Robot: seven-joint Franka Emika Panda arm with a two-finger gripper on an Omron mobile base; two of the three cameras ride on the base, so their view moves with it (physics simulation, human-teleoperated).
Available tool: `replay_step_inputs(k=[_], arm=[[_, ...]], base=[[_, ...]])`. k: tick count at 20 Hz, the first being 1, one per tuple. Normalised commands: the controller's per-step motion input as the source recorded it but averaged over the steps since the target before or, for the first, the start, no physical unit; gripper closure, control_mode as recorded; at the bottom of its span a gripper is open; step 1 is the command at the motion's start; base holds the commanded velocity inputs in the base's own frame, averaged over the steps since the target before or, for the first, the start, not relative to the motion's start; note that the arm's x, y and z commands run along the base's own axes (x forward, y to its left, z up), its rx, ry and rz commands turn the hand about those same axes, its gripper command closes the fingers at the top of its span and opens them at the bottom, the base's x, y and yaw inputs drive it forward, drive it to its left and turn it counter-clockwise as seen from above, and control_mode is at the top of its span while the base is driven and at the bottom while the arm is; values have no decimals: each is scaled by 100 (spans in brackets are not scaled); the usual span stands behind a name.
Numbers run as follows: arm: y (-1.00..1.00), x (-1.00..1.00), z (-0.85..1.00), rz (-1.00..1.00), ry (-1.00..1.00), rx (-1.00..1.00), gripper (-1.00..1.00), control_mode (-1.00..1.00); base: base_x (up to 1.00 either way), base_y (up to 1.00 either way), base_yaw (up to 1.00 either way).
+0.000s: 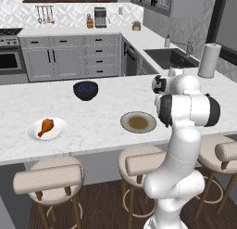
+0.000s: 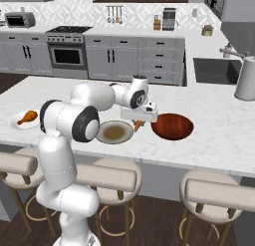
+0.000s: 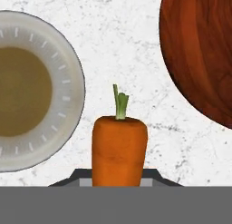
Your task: Pick the chicken drumstick and carrot from their plates and place them in the bowl. Then put the bowl in the fridge.
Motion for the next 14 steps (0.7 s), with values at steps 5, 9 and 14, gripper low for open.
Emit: replay_step_inputs(k=[5, 9, 14], arm=[[-37, 6, 14, -8, -1, -3, 100, -100], [-28, 8, 10, -3, 0, -11, 100, -100], [-56, 11, 0, 2, 0, -7, 100, -100]], base=[[0, 0, 0], [0, 0, 0], [0, 0, 0]])
